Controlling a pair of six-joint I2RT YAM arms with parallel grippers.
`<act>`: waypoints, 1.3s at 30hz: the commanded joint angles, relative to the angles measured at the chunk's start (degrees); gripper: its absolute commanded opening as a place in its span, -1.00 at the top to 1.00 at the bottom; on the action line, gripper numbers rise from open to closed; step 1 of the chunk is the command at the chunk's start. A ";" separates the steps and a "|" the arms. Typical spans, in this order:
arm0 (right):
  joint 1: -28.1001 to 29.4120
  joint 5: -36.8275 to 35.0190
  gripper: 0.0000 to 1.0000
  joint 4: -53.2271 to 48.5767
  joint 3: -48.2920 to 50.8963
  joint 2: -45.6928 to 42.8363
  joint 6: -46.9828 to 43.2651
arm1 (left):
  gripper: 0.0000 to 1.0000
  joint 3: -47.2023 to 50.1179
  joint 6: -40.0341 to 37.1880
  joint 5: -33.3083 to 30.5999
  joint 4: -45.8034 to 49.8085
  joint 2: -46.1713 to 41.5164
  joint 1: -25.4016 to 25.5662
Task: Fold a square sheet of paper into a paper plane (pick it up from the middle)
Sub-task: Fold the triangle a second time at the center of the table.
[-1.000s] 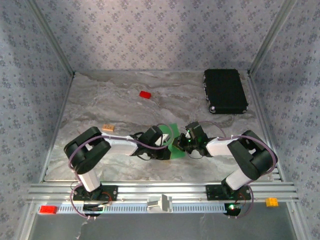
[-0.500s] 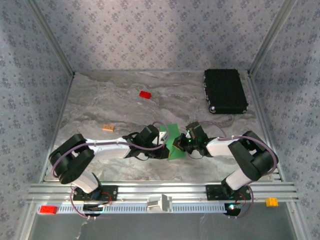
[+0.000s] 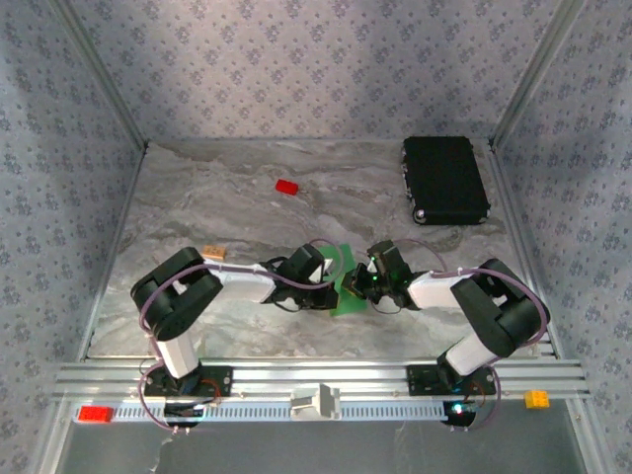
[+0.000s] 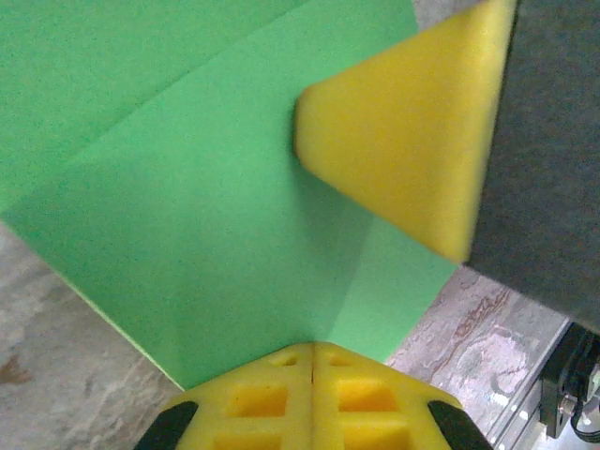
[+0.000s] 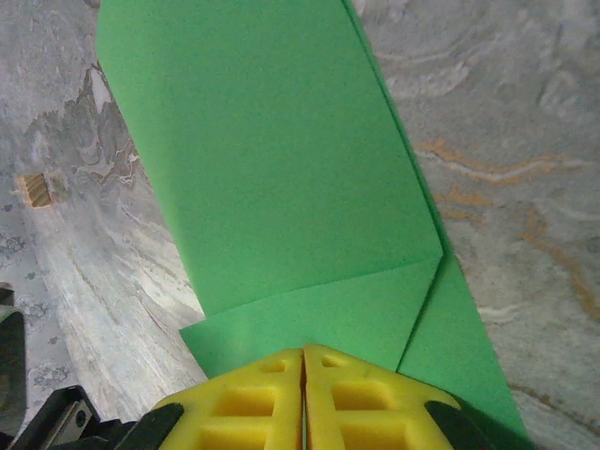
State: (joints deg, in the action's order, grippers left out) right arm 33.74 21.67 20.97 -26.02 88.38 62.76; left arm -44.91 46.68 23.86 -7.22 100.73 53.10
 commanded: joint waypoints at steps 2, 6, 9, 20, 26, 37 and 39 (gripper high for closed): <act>-0.37 -1.28 0.79 -5.96 -0.50 -1.44 -1.73 | 1.00 5.26 2.36 0.57 0.12 1.34 0.22; -0.03 -0.94 0.78 -7.72 -1.66 -4.32 -3.75 | 1.00 4.88 1.26 -0.11 1.59 0.45 0.12; 0.48 -0.18 0.77 -8.75 -1.82 -6.42 -5.33 | 1.00 3.93 0.10 -0.31 2.81 0.44 0.07; 3.15 0.52 0.79 -9.85 -0.29 -0.55 -5.72 | 1.00 3.74 -0.89 -1.21 3.59 -0.26 -0.43; -2.60 1.04 0.78 -9.48 0.34 -1.65 -7.31 | 1.00 3.95 -2.55 -2.10 5.71 -0.36 -0.96; -12.37 4.06 0.77 -9.07 -1.33 -1.53 -10.49 | 1.00 3.77 -5.90 -1.05 7.85 -0.01 -1.47; -13.46 5.51 0.77 -9.57 -1.47 -3.52 -11.20 | 1.00 3.60 -6.83 -0.92 8.81 -0.05 -1.63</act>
State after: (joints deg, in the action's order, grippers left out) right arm 21.87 25.91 13.39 -27.20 86.50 54.02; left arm -42.72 42.78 24.95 -9.06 99.74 52.10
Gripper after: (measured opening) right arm 0.115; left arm 0.047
